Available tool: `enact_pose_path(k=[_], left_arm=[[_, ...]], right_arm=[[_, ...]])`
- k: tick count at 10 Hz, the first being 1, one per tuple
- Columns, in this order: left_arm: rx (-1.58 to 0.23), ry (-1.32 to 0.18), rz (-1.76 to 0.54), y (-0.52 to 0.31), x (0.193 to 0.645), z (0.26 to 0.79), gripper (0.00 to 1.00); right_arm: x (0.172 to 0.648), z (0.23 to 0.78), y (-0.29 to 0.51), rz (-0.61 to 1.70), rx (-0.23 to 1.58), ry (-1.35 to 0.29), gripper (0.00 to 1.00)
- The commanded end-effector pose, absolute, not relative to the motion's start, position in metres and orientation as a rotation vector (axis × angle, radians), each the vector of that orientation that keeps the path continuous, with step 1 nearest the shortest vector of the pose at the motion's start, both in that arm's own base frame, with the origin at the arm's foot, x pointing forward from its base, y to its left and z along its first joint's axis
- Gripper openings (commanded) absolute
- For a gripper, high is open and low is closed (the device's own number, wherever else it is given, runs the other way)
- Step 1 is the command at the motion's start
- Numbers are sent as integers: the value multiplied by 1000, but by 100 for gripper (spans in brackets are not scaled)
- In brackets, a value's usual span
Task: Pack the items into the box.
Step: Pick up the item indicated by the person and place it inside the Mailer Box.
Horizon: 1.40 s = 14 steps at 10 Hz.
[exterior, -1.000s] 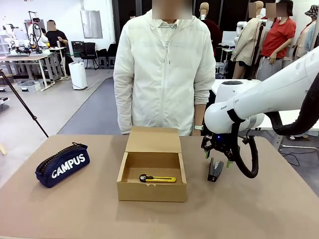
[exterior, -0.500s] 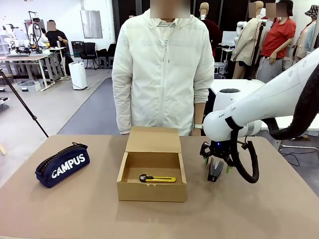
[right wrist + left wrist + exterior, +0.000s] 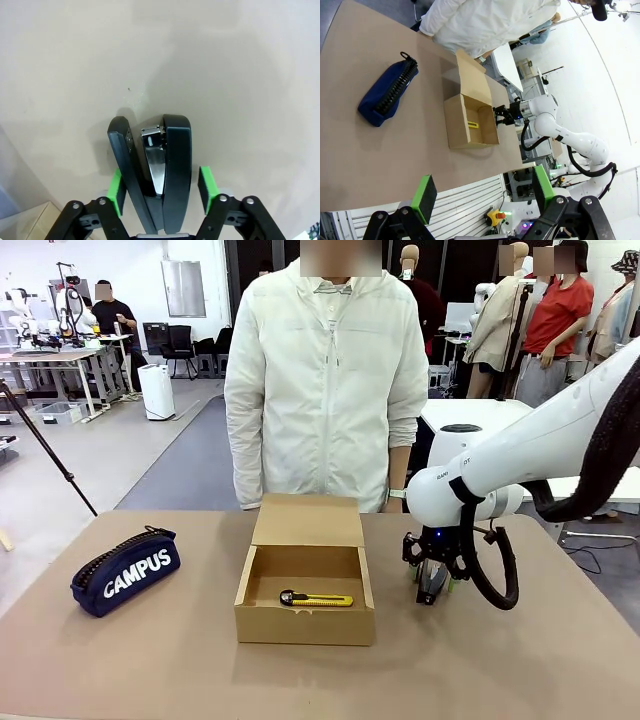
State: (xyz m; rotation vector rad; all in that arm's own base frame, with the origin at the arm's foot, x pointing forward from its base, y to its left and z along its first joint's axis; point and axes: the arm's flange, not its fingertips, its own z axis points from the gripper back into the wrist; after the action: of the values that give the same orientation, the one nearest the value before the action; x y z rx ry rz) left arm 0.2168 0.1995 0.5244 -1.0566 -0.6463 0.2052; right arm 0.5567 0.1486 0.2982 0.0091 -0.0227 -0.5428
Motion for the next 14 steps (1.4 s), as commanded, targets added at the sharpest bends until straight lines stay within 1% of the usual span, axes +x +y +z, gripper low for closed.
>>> enact_pose_path(k=[1,6,7,8,10,12,14], left_arm=[[-1069,-666,188,200,217,525,100],[-1069,-666,188,200,217,525,100],[-1069,-666,188,200,217,525,100],[-1069,-666,188,200,217,525,100],[-1069,-666,188,200,217,525,100],[-1069,-666,188,200,217,525,100],[-1069,-666,188,200,217,525,100]], right_arm=[[554,298,147,-529,42,-16,0],[555,300,147,-523,14,-7,0],[554,307,146,-504,0,-2,0],[553,323,143,-476,-10,0,0],[540,387,134,-416,-69,5,0],[510,450,133,-355,-73,53,0],[490,479,122,-362,-41,24,0]])
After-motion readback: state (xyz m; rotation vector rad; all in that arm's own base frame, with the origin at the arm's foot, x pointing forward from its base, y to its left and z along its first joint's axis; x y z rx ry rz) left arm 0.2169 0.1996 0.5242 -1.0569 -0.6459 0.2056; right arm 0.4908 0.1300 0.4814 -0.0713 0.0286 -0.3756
